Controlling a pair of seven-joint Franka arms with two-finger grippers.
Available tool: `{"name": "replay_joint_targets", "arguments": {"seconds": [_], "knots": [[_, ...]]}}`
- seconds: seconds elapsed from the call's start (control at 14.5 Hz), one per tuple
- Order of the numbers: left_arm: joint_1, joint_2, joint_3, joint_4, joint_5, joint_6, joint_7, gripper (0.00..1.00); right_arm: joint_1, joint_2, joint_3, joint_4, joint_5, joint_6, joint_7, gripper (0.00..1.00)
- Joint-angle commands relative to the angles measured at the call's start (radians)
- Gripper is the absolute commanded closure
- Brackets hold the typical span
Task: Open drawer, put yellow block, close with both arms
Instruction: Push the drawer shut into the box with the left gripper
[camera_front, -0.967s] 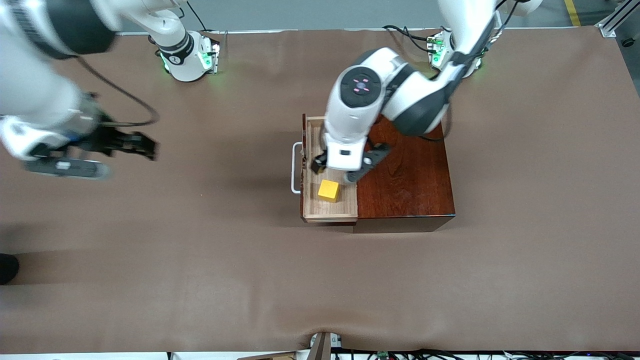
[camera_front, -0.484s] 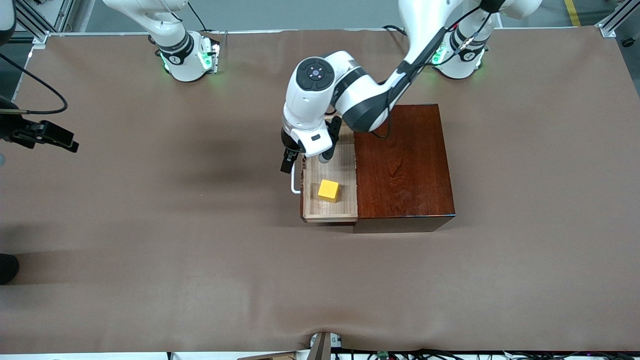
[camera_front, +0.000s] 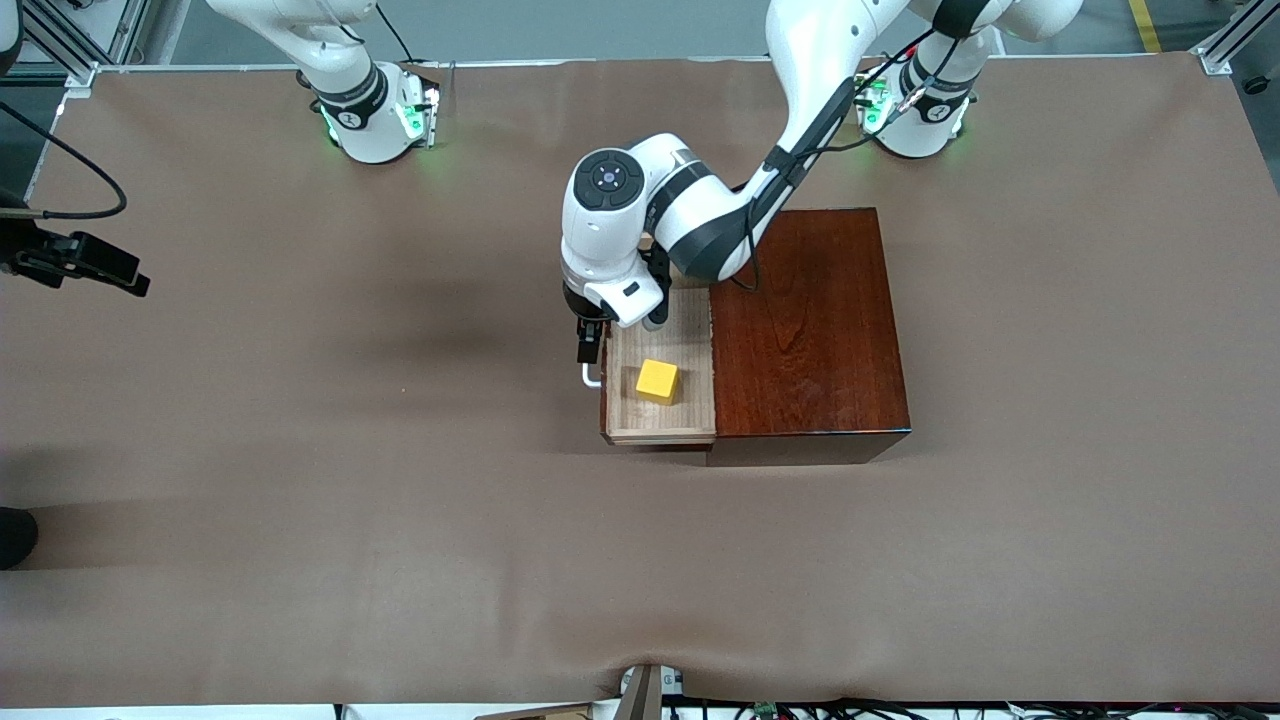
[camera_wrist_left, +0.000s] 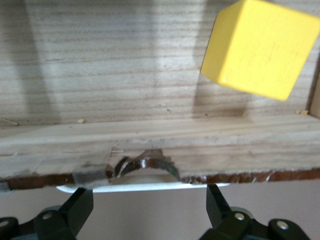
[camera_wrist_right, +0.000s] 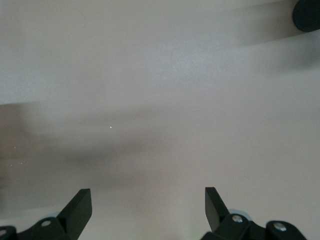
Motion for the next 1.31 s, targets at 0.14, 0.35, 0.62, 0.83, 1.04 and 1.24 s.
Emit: {"name": "replay_joint_targets", "arguments": {"seconds": [0.14,0.35,0.62,0.83,1.04,1.24], "knots": [[-0.01,-0.001,0.02,0.026,0.096,-0.121,-0.033,0.0,-0.023,-0.03,0.02,-0.033,-0.002,0.009,-0.007,0.0],[-0.004,-0.008,0.02,0.025,0.164,-0.212,-0.032,0.0,-0.024,-0.03,0.02,-0.033,0.001,0.011,-0.007,0.0],[0.009,-0.015,0.024,0.023,0.216,-0.328,-0.029,0.0,-0.023,-0.03,0.02,-0.033,0.002,0.011,-0.005,0.0],[0.028,-0.016,0.049,0.023,0.256,-0.448,-0.029,0.0,-0.023,-0.03,0.02,-0.033,0.002,0.011,-0.005,0.0],[0.028,-0.024,0.084,0.025,0.259,-0.491,-0.027,0.0,-0.023,-0.03,0.02,-0.033,0.002,0.011,-0.005,0.0],[0.011,-0.024,0.069,0.035,0.253,-0.49,-0.032,0.0,-0.023,-0.03,0.02,-0.032,0.002,0.011,-0.005,0.0]]}}
